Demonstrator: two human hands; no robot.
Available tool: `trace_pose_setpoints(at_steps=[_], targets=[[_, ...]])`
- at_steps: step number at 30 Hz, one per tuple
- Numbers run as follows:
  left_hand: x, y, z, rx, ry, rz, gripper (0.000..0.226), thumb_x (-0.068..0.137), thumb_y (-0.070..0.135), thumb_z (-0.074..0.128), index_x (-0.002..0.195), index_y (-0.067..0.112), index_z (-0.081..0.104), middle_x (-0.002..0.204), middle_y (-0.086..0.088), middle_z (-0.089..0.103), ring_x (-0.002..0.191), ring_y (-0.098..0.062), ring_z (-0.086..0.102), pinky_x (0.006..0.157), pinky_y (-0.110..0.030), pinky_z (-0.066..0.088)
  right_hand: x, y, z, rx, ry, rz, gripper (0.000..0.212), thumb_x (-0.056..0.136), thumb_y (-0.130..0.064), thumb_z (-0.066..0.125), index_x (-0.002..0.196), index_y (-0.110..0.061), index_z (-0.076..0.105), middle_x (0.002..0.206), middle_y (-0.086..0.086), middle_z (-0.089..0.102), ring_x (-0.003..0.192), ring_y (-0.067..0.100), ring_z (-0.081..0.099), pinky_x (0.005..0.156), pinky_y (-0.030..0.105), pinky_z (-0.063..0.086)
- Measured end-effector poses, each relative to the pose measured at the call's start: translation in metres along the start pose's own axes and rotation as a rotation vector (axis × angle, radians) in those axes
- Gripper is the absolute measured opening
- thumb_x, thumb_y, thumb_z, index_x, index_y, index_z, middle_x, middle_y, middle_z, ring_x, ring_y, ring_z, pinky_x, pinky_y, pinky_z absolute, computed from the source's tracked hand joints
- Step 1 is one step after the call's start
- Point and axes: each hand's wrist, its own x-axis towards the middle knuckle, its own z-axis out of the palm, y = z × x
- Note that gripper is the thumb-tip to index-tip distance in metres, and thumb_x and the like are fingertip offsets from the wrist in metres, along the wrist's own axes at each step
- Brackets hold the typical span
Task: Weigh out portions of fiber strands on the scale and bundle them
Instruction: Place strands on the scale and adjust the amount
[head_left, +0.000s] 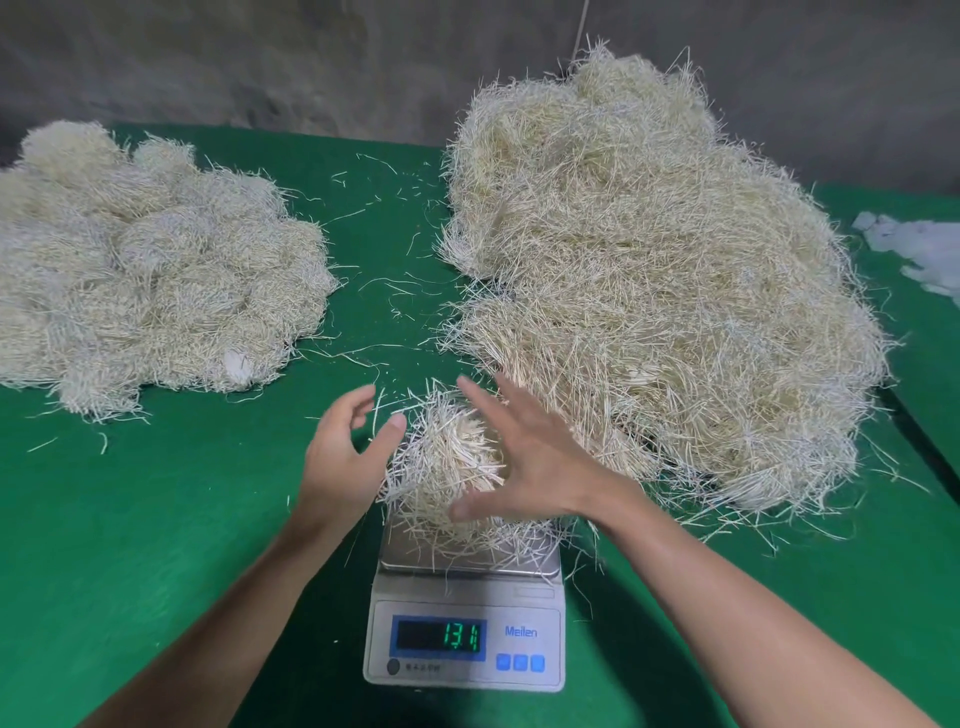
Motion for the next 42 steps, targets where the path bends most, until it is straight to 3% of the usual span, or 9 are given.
trace_pose_setpoints(at_steps=[7,13,16,18,23,28,34,39,42], targets=[[0.002,-0.022,0.001,-0.148,-0.261,-0.447,0.085,0.077,0.072,0.031,0.146,0.021,0.030,0.152,0.002,0.027,0.138,-0.018,0.026,0.110,-0.039,0.018,0.009,0.012,0.039,-0.063,-0.037,0.085,0.105,0.070,-0.044,0.076,0.140,-0.054,-0.001,0.153,0.005,0.023,0.138,0.025,0.028,0.110,0.044,0.025],[0.005,-0.015,0.006,-0.327,-0.337,-0.341,0.109,0.058,0.083,0.034,0.148,0.022,0.023,0.153,0.003,0.027,0.136,-0.013,0.028,0.112,-0.034,0.016,0.008,0.021,0.026,0.569,0.098,0.216,0.092,0.074,-0.013,0.076,0.145,-0.036,0.022,0.151,0.000,0.028,0.117,0.017,0.048,0.083,0.024,0.051],[0.010,0.006,0.010,-0.597,-0.439,-0.347,0.092,0.068,0.073,0.045,0.146,0.029,0.025,0.151,-0.004,0.030,0.133,-0.020,0.040,0.107,-0.046,0.036,0.010,0.010,0.003,0.724,0.244,0.205,0.095,0.071,-0.024,0.078,0.142,-0.046,0.018,0.152,-0.005,0.023,0.117,0.005,0.030,0.091,0.023,0.040],[0.012,0.029,0.023,-0.670,-0.431,-0.353,0.073,0.069,0.051,0.063,0.132,0.018,0.045,0.140,-0.006,0.041,0.109,-0.010,0.061,0.087,-0.036,0.054,0.010,-0.003,-0.010,0.685,0.257,0.127,0.099,0.065,-0.040,0.081,0.135,-0.056,0.013,0.152,-0.008,0.021,0.119,0.003,0.023,0.097,0.029,0.028],[0.036,0.068,0.045,-0.794,-0.287,-0.378,0.124,0.049,0.045,0.083,0.151,0.019,0.015,0.155,-0.003,0.022,0.143,-0.021,0.016,0.115,-0.049,0.015,-0.003,-0.008,-0.046,0.748,0.182,0.015,0.112,0.057,-0.058,0.078,0.142,-0.053,0.004,0.150,-0.021,0.009,0.136,0.007,0.018,0.111,0.038,0.022],[0.049,0.075,0.057,-0.943,-0.199,-0.367,0.131,0.048,0.035,0.083,0.151,0.022,0.004,0.155,-0.006,0.020,0.144,-0.025,0.014,0.115,-0.048,0.013,-0.011,0.009,-0.076,0.855,0.766,0.073,0.014,0.082,-0.019,0.064,0.091,-0.027,0.058,0.100,-0.004,0.063,0.089,0.002,0.059,0.075,0.016,0.046],[0.052,0.095,0.084,-0.872,-0.283,-0.309,0.140,0.039,0.026,0.085,0.150,0.026,-0.001,0.149,-0.012,0.034,0.125,-0.021,0.045,0.114,-0.051,0.016,0.010,0.002,-0.083,0.747,0.619,0.042,0.016,0.087,-0.012,0.061,0.073,-0.019,0.056,0.072,-0.006,0.057,0.064,0.008,0.050,0.064,0.021,0.042],[0.077,0.099,0.084,-1.035,-0.110,-0.416,0.080,0.055,0.025,0.079,0.129,0.013,0.053,0.143,-0.008,0.042,0.130,-0.028,0.041,0.106,-0.050,0.035,0.015,0.032,-0.109,1.269,0.711,0.201,0.017,0.092,-0.004,0.051,0.078,-0.006,0.060,0.060,0.000,0.061,0.052,0.011,0.055,0.049,0.020,0.042],[0.086,0.106,0.094,-1.018,-0.027,-0.415,0.094,0.052,0.030,0.073,0.139,0.015,0.041,0.152,-0.001,0.026,0.141,-0.026,0.020,0.113,-0.054,0.019,0.019,0.047,-0.119,1.152,0.813,0.218,0.017,0.091,-0.007,0.051,0.075,-0.007,0.057,0.064,0.003,0.054,0.056,0.013,0.048,0.056,0.024,0.038]])
